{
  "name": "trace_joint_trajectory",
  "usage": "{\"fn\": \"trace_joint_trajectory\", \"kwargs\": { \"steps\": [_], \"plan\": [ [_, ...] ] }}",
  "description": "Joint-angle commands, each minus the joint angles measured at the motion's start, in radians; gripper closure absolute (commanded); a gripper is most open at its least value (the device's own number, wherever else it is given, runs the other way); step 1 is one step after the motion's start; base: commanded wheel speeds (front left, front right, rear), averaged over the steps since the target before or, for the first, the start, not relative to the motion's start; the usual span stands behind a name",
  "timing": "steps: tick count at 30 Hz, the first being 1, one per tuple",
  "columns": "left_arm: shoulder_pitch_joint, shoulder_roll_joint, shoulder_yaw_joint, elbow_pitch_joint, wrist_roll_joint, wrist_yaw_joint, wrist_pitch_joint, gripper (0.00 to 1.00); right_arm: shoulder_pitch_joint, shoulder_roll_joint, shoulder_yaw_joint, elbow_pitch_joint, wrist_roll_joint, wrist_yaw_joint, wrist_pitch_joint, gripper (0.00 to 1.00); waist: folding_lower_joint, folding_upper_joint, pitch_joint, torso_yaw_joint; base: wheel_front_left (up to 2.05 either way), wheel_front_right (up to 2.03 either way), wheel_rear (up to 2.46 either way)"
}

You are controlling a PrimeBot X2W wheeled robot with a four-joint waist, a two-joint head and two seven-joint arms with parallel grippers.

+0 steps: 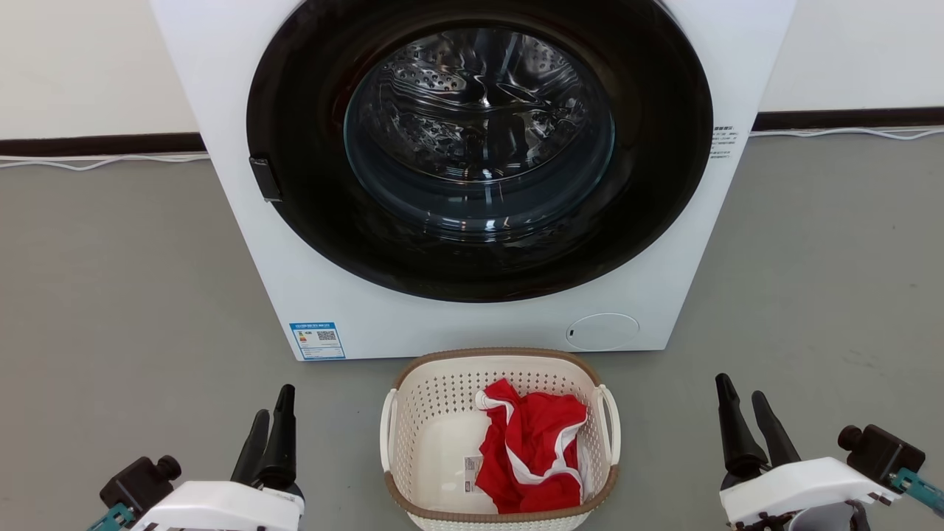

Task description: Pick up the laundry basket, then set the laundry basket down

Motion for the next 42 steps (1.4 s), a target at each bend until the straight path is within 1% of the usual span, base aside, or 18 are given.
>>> {"fn": "trace_joint_trajectory", "kwargs": {
  "steps": [1, 12, 28, 29, 32, 33, 42],
  "plan": [
    [-0.028, 0.01, 0.015, -0.021, 0.038, 0.004, -0.013, 0.0, -0.05, -0.013, 0.016, -0.022, -0.038, 0.005, -0.018, 0.0, -0.0001, 0.0, 0.0, 0.001, 0.0, 0.0, 0.0],
    [-0.022, 0.012, 0.017, -0.02, 0.241, 0.008, -0.046, 0.0, -0.068, -0.013, 0.029, 0.015, -0.198, 0.005, -0.051, 0.0, -0.0001, 0.0, -0.005, 0.002, 0.0, 0.0, 0.0],
    [-0.014, 0.014, 0.014, -0.017, 0.447, 0.002, -0.092, 0.0, -0.067, -0.01, 0.047, 0.04, -0.411, 0.006, -0.097, 0.0, -0.0001, 0.0, -0.007, -0.002, 0.0, 0.0, 0.0],
    [-0.014, 0.014, 0.014, -0.017, 0.447, 0.002, -0.092, 0.0, -0.067, -0.01, 0.047, 0.04, -0.411, 0.006, -0.097, 0.0, -0.0001, 0.0, -0.007, -0.002, 0.0, 0.0, 0.0],
    [-0.013, 0.015, 0.012, -0.014, 0.497, 0.0, -0.104, 0.0, -0.068, -0.009, 0.049, 0.045, -0.462, 0.006, -0.109, 0.0, -0.0001, 0.0, -0.007, -0.003, 0.0, 0.0, 0.0],
    [-0.013, 0.015, 0.012, -0.014, 0.497, 0.0, -0.104, 0.0, -0.068, -0.009, 0.049, 0.045, -0.462, 0.006, -0.109, 0.0, -0.0001, 0.0, -0.007, -0.003, 0.0, 0.0, 0.0],
    [-0.013, 0.016, 0.012, -0.01, 0.606, -0.003, -0.131, 0.0, -0.072, -0.008, 0.059, 0.06, -0.571, 0.007, -0.136, 0.0, -0.0001, 0.0, -0.001, -0.003, 0.0, 0.0, 0.0]
  ]
}}
